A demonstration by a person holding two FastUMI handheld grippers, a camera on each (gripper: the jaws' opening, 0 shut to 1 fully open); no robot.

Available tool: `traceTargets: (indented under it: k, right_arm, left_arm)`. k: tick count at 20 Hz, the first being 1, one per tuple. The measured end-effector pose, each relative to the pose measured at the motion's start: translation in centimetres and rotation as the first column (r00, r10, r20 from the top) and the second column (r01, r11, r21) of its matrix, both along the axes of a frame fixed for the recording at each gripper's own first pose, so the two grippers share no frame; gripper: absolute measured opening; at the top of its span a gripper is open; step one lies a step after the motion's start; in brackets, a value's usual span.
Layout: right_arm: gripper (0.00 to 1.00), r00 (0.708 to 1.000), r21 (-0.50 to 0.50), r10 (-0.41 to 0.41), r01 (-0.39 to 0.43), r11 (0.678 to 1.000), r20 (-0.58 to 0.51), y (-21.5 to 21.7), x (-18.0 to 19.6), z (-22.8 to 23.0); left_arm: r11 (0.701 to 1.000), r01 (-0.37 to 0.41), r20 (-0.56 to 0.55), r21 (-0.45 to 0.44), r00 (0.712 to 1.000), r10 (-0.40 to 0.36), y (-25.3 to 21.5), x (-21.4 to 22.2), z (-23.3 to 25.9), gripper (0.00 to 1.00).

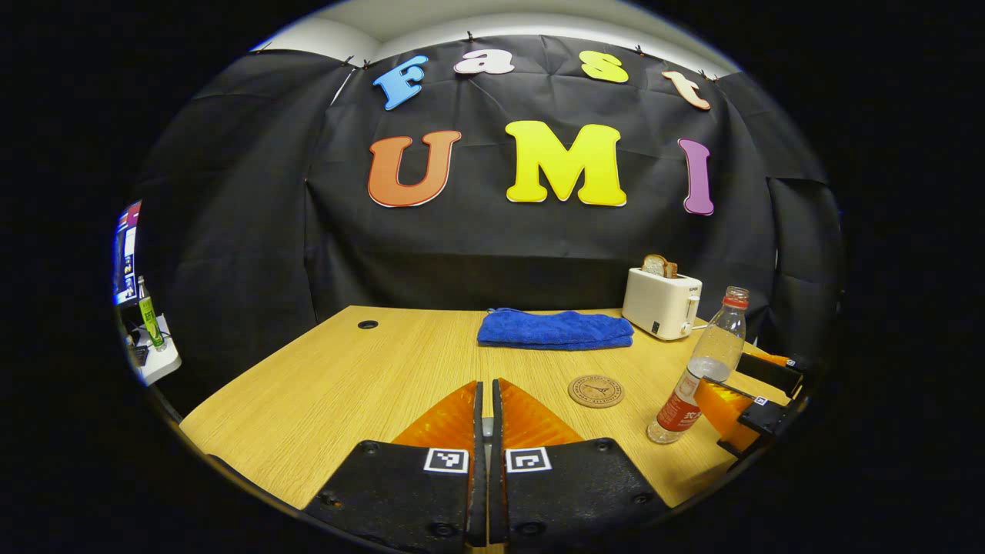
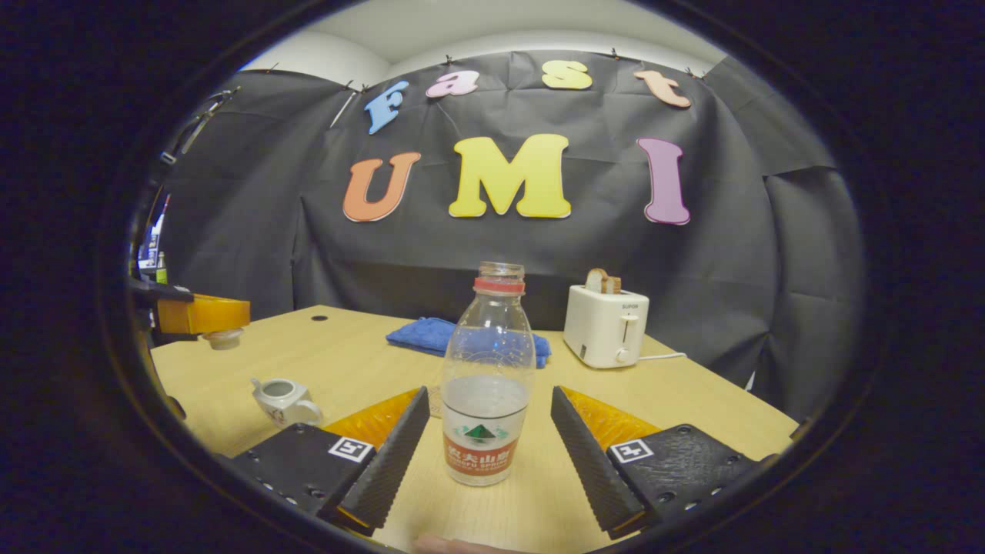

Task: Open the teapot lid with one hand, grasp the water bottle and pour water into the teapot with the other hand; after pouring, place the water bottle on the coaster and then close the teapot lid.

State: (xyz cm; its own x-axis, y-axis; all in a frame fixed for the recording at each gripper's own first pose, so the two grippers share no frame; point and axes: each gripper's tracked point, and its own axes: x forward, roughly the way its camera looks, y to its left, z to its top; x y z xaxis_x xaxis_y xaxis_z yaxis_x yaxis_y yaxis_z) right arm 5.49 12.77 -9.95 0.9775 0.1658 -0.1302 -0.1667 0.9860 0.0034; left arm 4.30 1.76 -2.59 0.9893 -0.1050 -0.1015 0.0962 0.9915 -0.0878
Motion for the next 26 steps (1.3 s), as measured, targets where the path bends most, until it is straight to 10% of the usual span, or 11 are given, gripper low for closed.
traceTargets:
  k: [17,26]
  right_arm:
    - [0.76,0.998,-0.116,-0.053,0.049,0.992,-0.031,4.4,0.4,0.9]
    - [0.77,0.991,-0.335,-0.124,0.132,0.933,0.043,6.7,0.0,2.3]
  left_arm:
    - [1.000,0.017,0.082,-0.019,0.996,-0.015,7.6,-3.9,4.0,0.04]
    - [0.999,-0.016,0.058,-0.046,0.998,0.019,11.0,-3.8,3.4,0.04]
